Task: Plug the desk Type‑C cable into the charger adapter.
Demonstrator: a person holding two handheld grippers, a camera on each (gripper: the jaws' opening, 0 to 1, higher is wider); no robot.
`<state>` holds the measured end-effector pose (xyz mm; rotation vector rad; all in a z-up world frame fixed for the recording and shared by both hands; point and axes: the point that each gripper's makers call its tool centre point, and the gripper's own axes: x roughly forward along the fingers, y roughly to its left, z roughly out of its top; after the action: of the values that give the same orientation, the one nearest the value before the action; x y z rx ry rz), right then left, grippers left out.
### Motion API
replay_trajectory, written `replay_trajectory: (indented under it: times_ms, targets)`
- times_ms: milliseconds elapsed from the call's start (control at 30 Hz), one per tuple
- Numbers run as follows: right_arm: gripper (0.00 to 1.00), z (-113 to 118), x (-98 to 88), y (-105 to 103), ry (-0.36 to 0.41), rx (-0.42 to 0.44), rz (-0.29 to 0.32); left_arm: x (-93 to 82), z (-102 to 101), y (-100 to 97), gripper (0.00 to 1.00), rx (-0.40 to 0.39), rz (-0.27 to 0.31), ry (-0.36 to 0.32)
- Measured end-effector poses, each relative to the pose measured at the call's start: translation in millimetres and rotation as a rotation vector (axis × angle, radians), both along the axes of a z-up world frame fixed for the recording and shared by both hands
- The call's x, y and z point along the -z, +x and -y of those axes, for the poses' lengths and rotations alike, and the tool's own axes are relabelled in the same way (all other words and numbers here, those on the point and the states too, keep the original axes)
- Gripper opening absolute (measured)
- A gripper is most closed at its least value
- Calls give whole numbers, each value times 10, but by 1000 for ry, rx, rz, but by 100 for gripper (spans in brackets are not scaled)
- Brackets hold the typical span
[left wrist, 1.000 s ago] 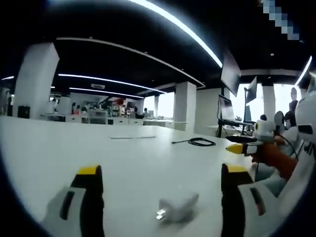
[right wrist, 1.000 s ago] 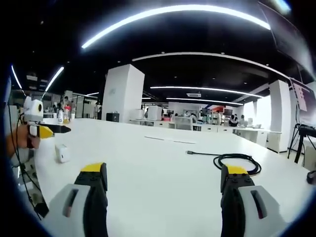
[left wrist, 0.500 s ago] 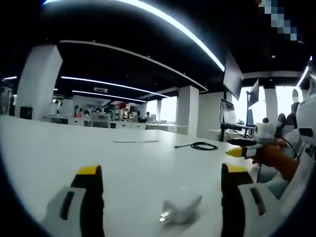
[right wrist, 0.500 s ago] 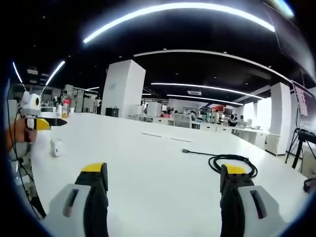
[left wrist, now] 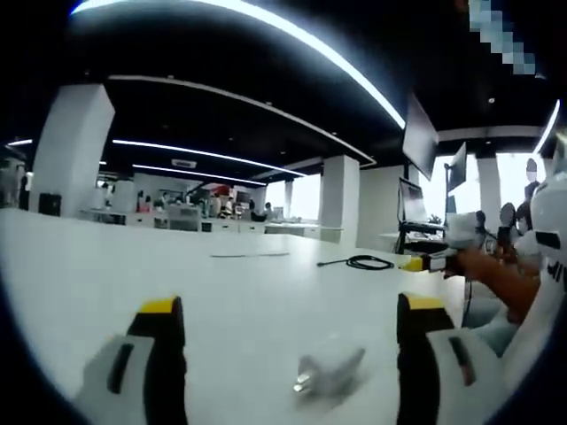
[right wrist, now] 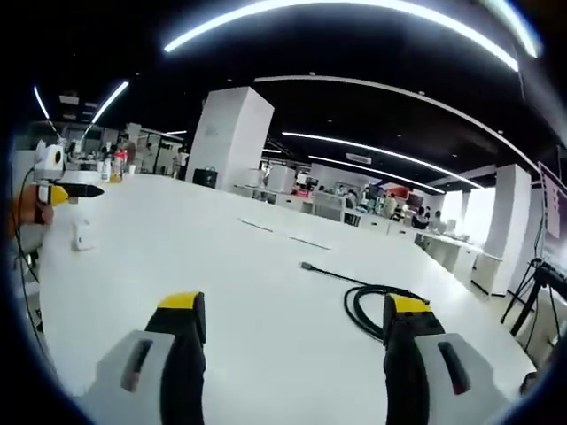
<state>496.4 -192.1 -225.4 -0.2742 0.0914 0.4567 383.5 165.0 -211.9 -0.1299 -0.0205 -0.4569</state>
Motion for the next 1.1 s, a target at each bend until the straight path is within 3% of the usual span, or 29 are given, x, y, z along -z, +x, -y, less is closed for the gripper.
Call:
replay_trajectory:
  times_ms: [300,500,700,833,1100]
  targets:
    - [79,135,44,285,-80,-27,-45,3,-39,-20,100,-9,-3,1]
    - [74,250,21,506,-110,-34,-40,10,-56,-26,100,-12,-6,-6]
    - [66,352,156,735,-140,-44,-112,32,-81,-35,100,-22,-17,-4]
    - [64,404,263,875,-179,-50,-152,-21,-115,-54,100,-36,9,-13]
    - [62,411,426,1019,-175,-88,-275,-17,-132,-70,100,-41,3,-5]
